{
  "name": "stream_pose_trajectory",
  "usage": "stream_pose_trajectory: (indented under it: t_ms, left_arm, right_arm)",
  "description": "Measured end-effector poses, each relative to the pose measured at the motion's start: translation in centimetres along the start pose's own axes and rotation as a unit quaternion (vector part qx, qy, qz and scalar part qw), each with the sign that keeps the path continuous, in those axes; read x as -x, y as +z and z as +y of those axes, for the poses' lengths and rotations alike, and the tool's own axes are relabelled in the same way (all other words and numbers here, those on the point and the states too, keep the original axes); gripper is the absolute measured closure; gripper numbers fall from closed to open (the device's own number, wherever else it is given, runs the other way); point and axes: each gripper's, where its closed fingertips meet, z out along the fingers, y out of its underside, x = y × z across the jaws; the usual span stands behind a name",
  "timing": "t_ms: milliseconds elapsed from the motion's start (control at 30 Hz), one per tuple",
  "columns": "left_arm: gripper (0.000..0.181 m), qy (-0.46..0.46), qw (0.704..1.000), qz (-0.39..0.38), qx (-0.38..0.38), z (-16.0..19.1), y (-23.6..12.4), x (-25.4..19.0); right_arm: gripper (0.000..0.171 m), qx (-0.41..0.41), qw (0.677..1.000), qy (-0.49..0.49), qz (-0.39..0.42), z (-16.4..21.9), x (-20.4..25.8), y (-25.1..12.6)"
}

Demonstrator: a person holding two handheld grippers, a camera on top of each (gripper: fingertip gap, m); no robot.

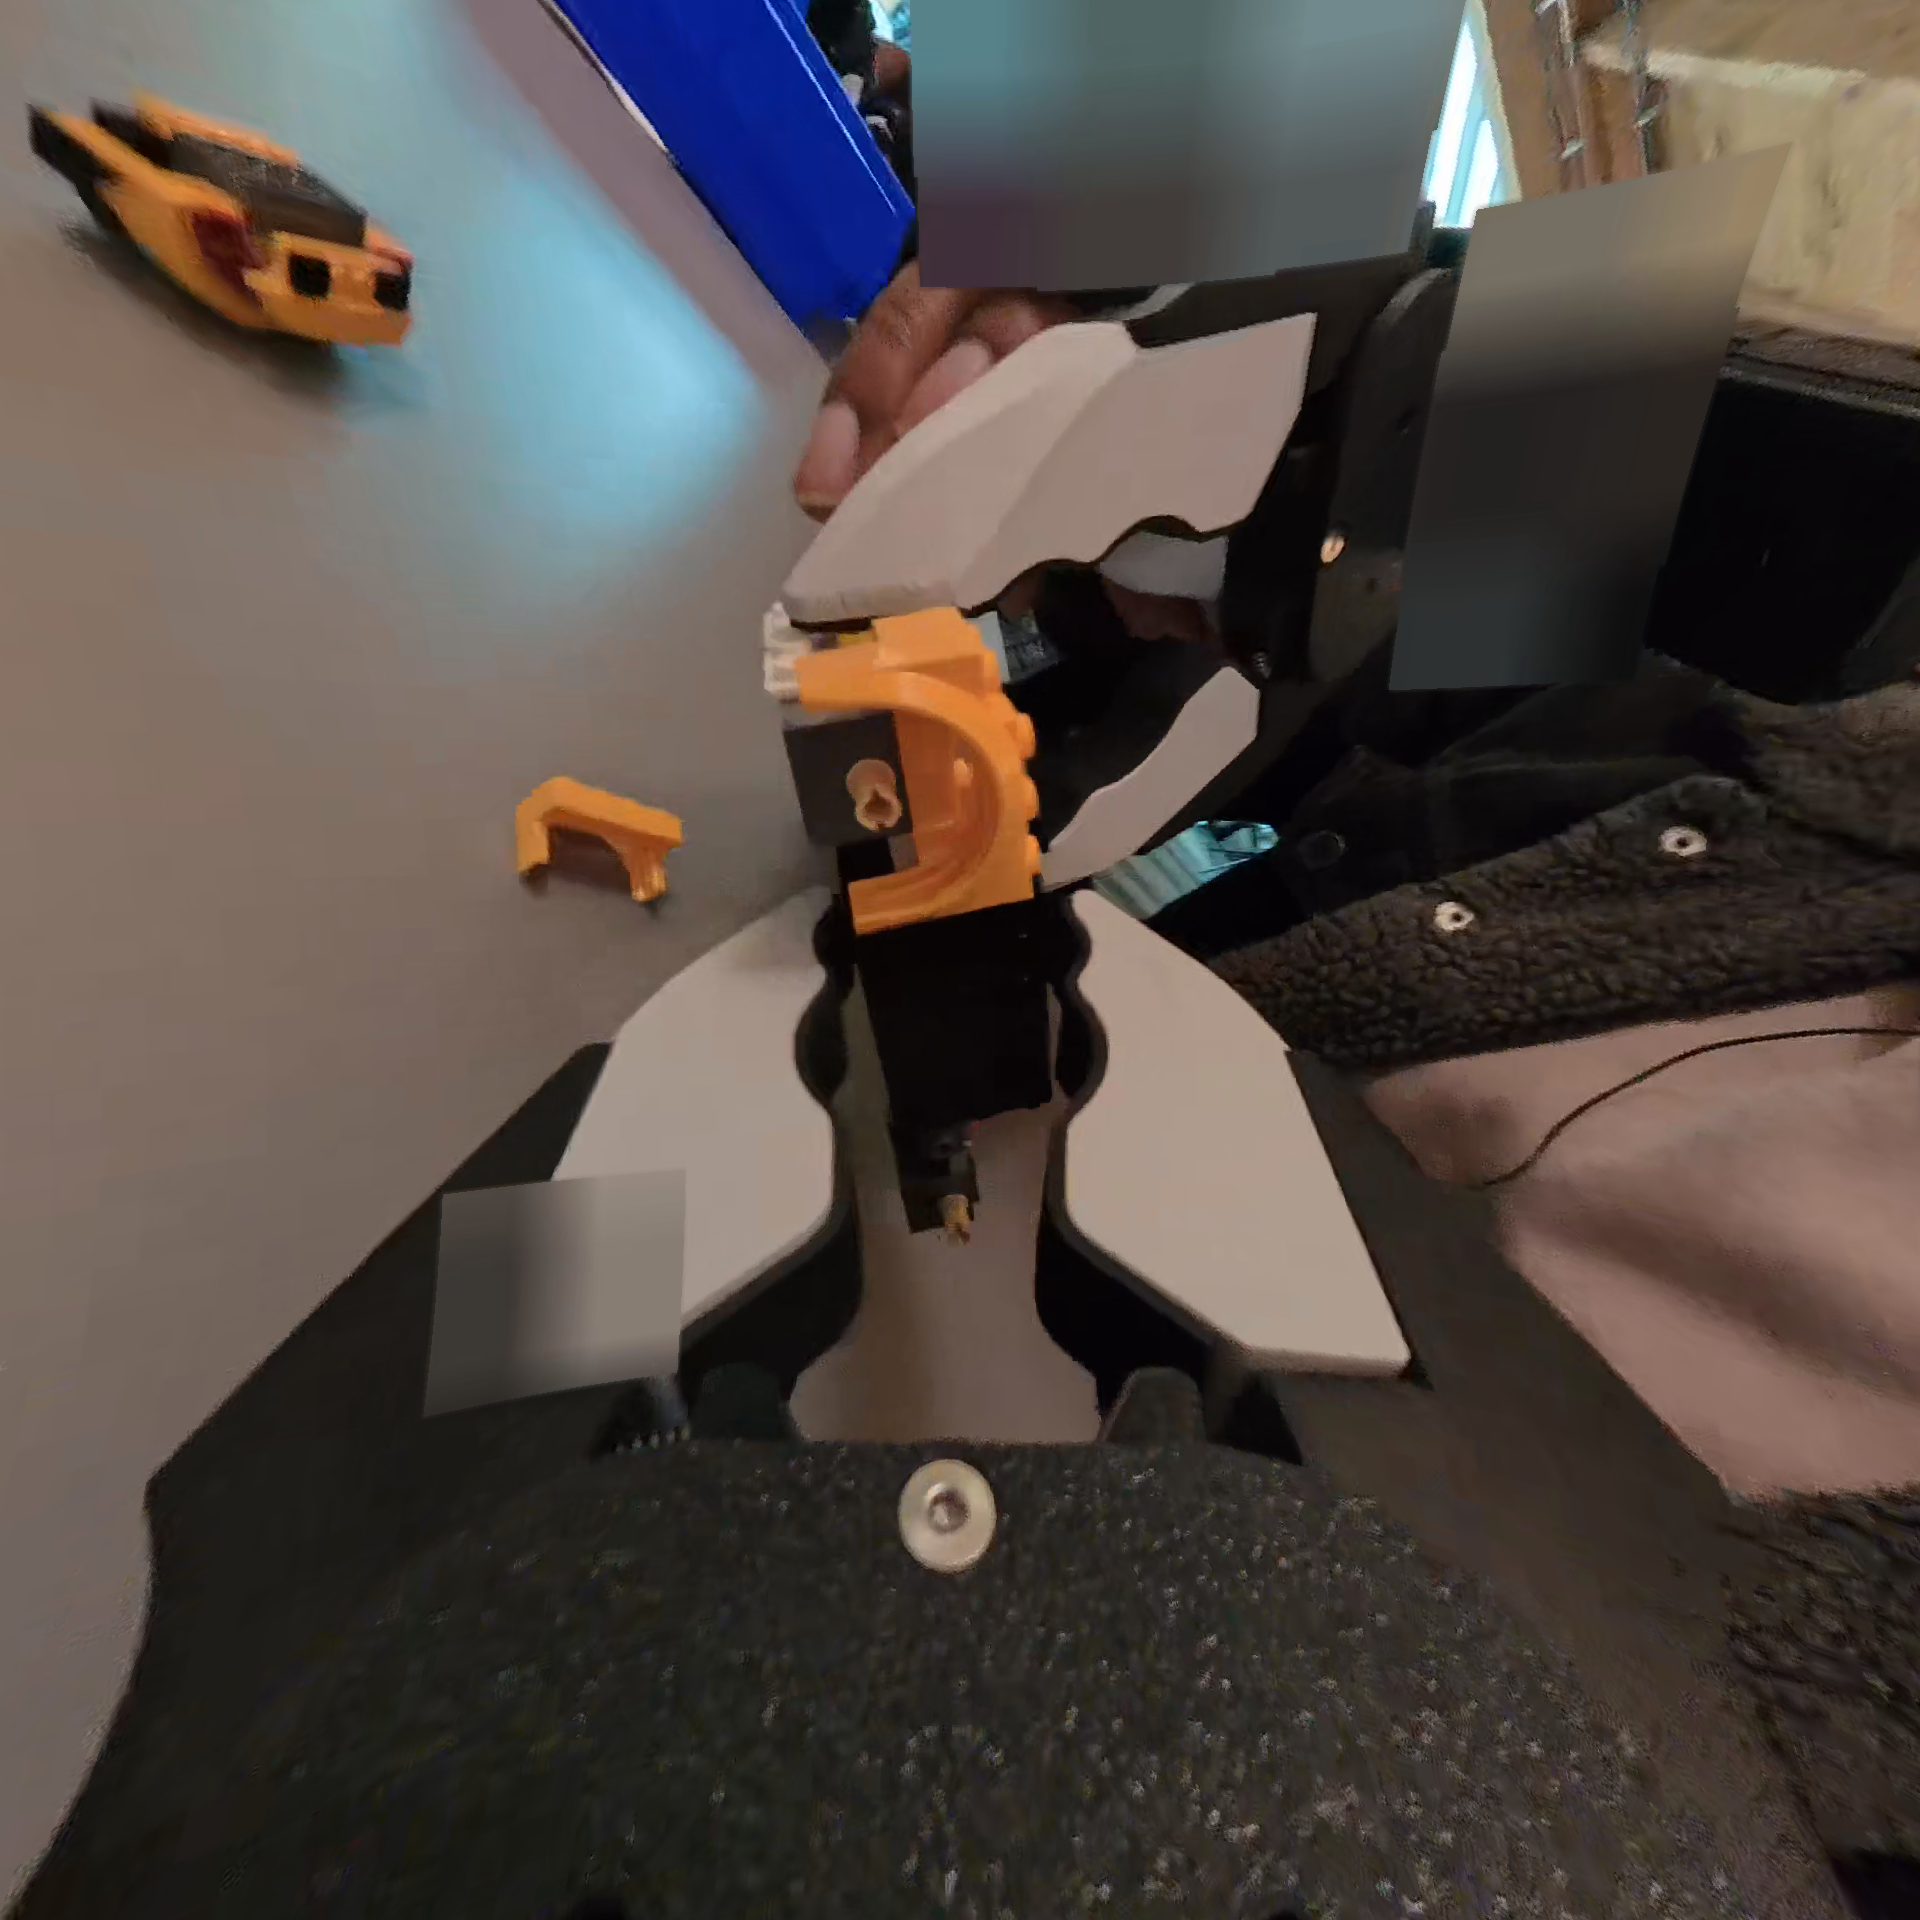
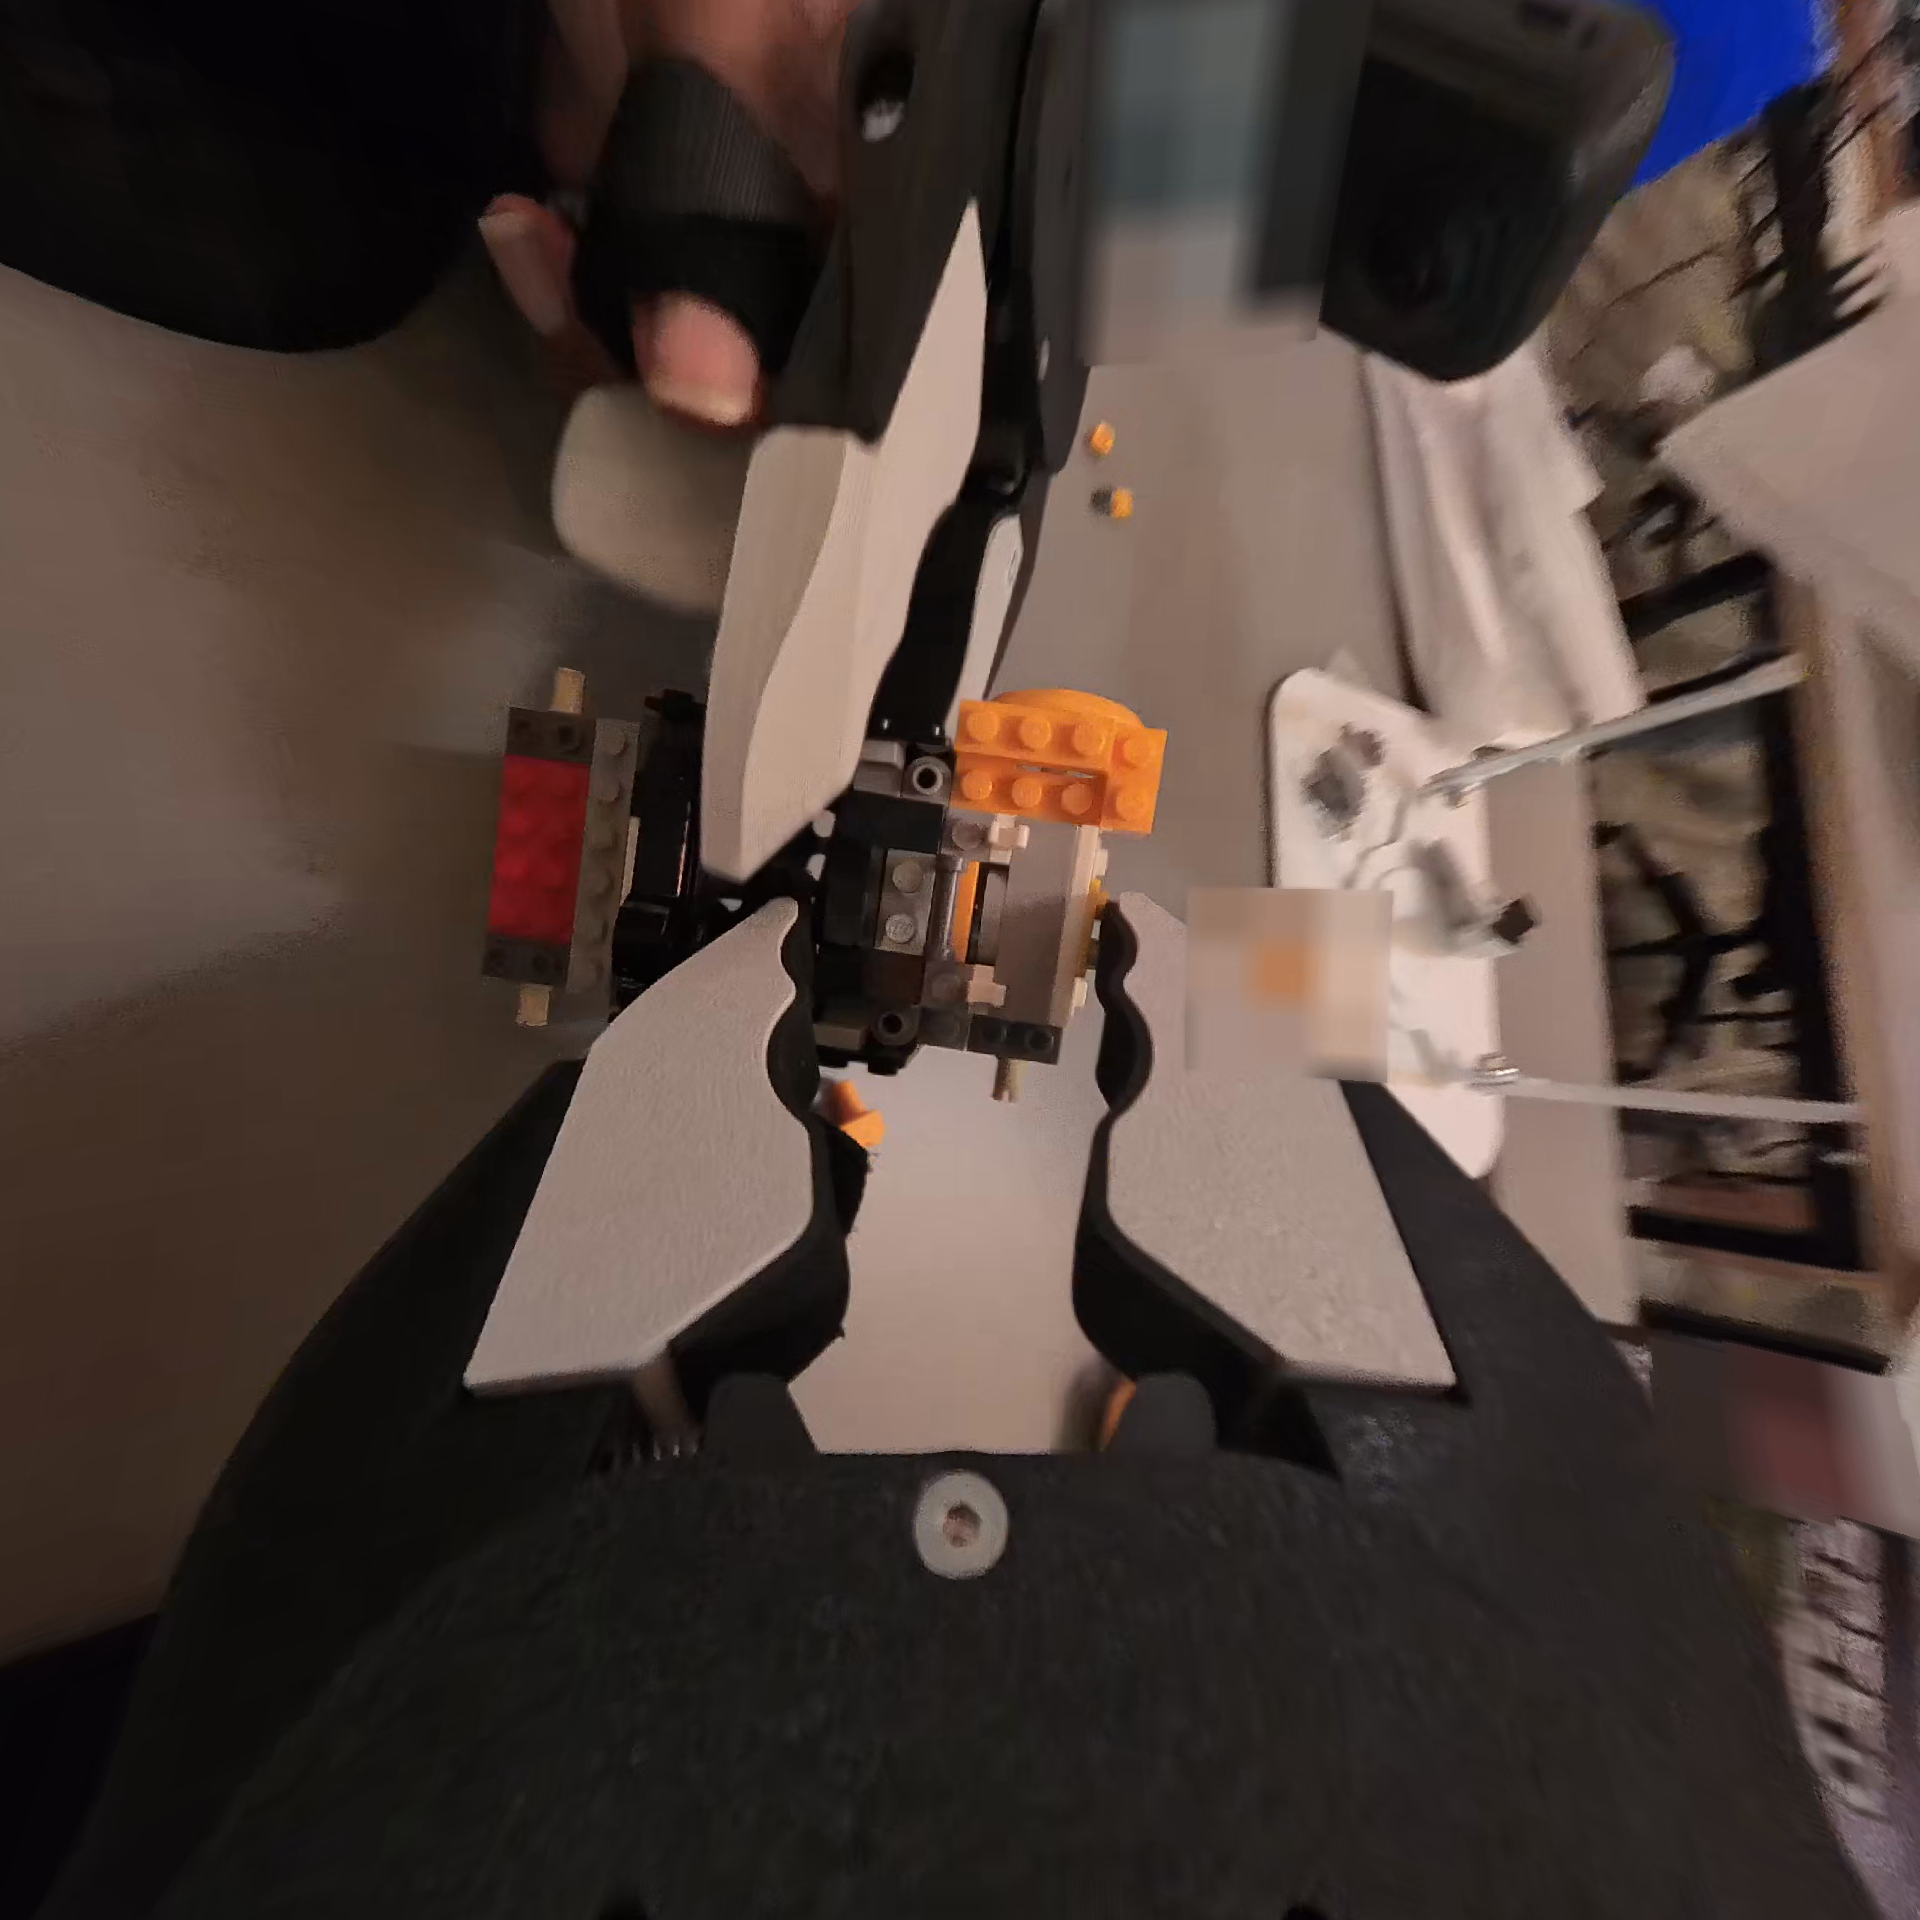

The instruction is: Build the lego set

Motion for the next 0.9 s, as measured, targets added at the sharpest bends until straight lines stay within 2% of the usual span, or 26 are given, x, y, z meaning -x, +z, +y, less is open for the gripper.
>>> stream_pose_trajectory:
  t_ms: [167,400,700,900]
  left_arm:
    - [0.15,0.111,0.992,-0.025,-0.045,-1.9,-0.7,-1.4]
    - [0.151,0.271,0.958,-0.054,-0.074,-2.6,-0.6,-3.3]
    - [0.151,0.338,0.933,-0.079,-0.091,-2.9,-0.7,-3.8]
    - [0.151,0.34,0.932,-0.073,-0.101,-3.1,-0.8,-4.2]
  right_arm:
    - [0.12,-0.027,0.993,-0.07,0.091,-2.0,-1.8,-1.9]
    - [0.111,-0.094,0.989,-0.019,0.108,-3.2,-2.1,-3.9]
    - [0.113,-0.167,0.978,0.108,0.07,-3.3,-1.7,-5.0]
    - [0.113,-0.195,0.968,0.15,0.055,-3.4,-1.8,-5.1]
